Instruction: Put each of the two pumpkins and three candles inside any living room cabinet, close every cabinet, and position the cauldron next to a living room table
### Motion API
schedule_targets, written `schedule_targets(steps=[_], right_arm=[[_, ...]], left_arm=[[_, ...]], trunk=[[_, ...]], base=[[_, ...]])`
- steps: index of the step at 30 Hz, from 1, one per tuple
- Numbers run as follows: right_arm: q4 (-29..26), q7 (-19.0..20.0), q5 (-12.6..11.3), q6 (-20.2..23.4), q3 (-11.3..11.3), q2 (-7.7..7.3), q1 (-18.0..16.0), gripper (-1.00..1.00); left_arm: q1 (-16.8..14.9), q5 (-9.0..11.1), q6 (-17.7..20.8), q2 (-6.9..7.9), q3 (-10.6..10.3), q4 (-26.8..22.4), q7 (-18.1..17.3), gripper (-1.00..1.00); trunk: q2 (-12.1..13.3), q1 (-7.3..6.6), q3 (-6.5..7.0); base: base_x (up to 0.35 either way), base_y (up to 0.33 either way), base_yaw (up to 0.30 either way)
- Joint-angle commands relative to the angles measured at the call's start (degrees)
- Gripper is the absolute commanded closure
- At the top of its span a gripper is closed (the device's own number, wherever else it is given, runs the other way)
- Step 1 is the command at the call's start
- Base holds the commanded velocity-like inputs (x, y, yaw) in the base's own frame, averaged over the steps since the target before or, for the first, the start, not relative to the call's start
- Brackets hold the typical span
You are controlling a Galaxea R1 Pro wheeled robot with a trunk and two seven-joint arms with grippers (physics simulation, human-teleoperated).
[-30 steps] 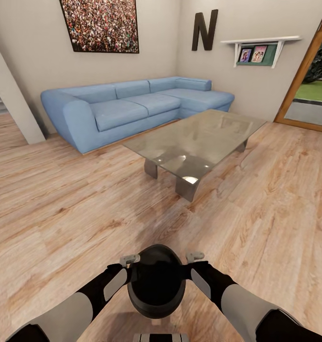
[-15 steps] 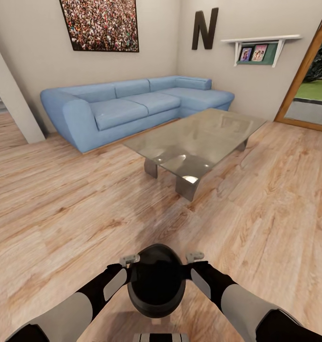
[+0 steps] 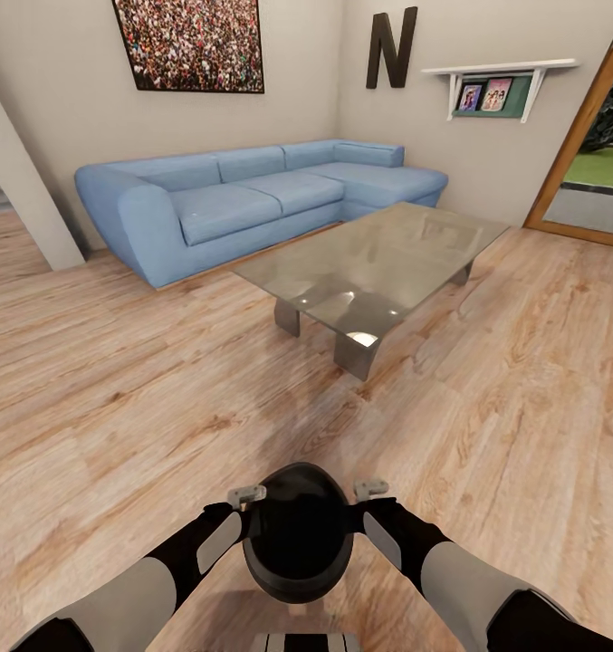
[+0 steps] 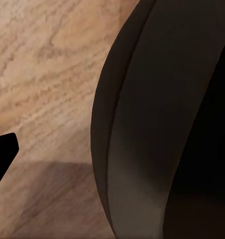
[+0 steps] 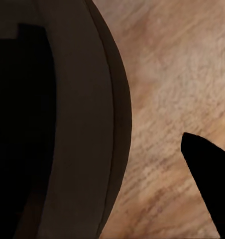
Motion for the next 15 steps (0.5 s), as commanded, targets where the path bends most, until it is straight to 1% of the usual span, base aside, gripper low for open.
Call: schedule_targets(steps=[1, 15], right_arm=[[-0.10, -0.54, -0.29, 0.25, 0.49, -0.05, -0.04, 1.00], [-0.27, -0.42, -0.36, 0.25, 0.49, -0.06, -0.04, 1.00]], left_arm=[[-0.04, 0.54, 0.06, 0.06, -0.47, -0.11, 0.51, 1.00], [-0.04, 0.49, -0.02, 0.06, -0.49, -0.11, 0.52, 1.00]], trunk=[[-0.02, -0.01, -0.05], [-0.02, -0.01, -0.05]], base=[[0.000, 0.000, 0.000], [0.000, 0.000, 0.000]])
